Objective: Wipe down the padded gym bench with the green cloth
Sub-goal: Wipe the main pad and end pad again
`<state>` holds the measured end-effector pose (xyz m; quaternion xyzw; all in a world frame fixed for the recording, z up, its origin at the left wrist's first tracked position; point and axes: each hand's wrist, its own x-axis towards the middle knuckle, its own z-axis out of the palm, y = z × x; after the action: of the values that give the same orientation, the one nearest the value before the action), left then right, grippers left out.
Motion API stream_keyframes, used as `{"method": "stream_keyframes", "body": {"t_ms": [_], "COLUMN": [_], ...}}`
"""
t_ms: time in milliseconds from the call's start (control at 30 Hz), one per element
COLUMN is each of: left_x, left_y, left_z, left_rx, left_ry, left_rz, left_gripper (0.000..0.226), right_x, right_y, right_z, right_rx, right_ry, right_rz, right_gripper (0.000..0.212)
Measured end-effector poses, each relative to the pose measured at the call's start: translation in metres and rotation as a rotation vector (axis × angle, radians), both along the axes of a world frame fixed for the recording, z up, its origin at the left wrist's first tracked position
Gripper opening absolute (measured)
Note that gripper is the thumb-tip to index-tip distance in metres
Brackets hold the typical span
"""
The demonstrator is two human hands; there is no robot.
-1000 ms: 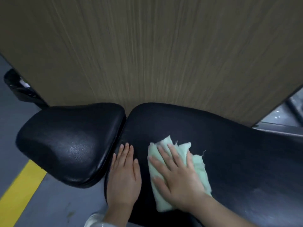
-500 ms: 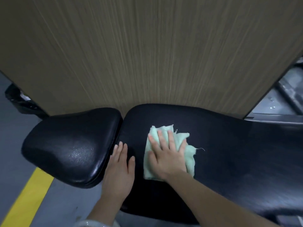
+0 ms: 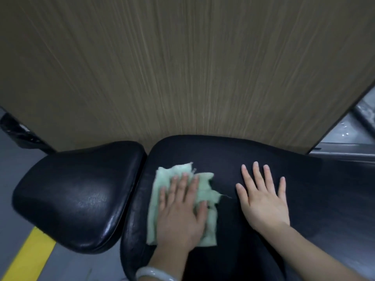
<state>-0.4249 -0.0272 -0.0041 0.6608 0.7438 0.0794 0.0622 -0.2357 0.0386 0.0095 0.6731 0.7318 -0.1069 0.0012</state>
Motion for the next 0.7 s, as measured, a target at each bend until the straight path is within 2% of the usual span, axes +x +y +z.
{"method": "stream_keyframes", "body": {"t_ms": [100, 167, 267, 467, 700], "left_x": [-0.06, -0.076, -0.058, -0.001, -0.063], "left_y": [-0.015, -0.023, -0.037, -0.076, 0.006], "left_z": [0.004, 0.004, 0.007, 0.011, 0.01], "left_rx": [-0.022, -0.026, -0.059, -0.055, -0.04], "left_ry": [0.027, 0.021, -0.014, 0.004, 0.008], "left_rz": [0.18, 0.224, 0.246, 0.099, 0.129], "left_gripper": [0.065, 0.065, 0.067, 0.069, 0.068], "right_x": [-0.002, -0.003, -0.003, -0.004, -0.009], "right_y": [0.0, 0.001, -0.001, -0.002, -0.002], "right_z": [-0.002, -0.003, 0.002, 0.006, 0.007], "right_rx": [0.012, 0.007, 0.003, -0.014, 0.018], "right_ry": [-0.051, -0.061, -0.053, -0.066, -0.045], "right_rz": [0.021, 0.037, 0.032, 0.046, 0.029], "right_gripper": [0.073, 0.074, 0.07, 0.065, 0.068]}}
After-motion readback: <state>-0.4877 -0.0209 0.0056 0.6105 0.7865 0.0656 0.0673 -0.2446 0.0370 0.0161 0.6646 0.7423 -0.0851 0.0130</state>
